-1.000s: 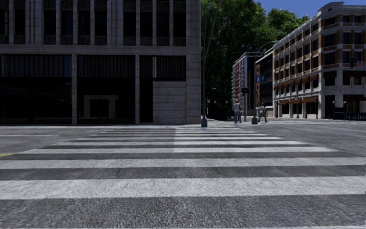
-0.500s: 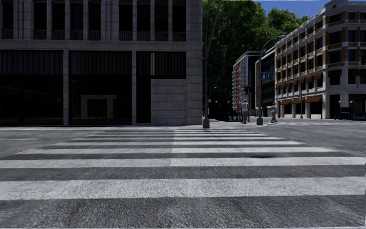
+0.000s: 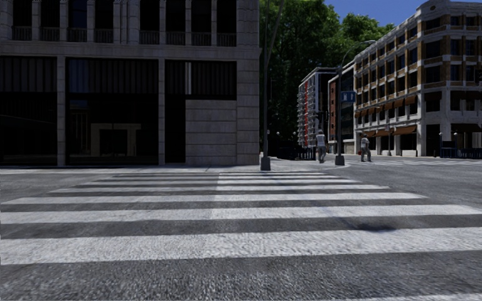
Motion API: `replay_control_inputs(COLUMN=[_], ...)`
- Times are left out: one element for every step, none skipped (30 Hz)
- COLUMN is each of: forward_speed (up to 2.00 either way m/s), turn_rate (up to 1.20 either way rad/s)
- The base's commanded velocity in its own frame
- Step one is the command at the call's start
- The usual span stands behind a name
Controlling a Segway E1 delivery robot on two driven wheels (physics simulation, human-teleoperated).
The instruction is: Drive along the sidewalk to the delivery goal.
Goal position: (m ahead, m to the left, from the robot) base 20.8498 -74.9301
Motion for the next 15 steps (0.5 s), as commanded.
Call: replay_control_inputs(forward_speed=[2.0,2.0,2.0,2.0,2.0,2.0,2.0,2.0,2.0,2.0,2.0,2.0,2.0,2.0,2.0], turn_rate=[0.0,0.0,0.0,0.0,0.0,0.0,0.0,0.0,0.0,0.0,0.0,0.0,0.0,0.0,0.0])
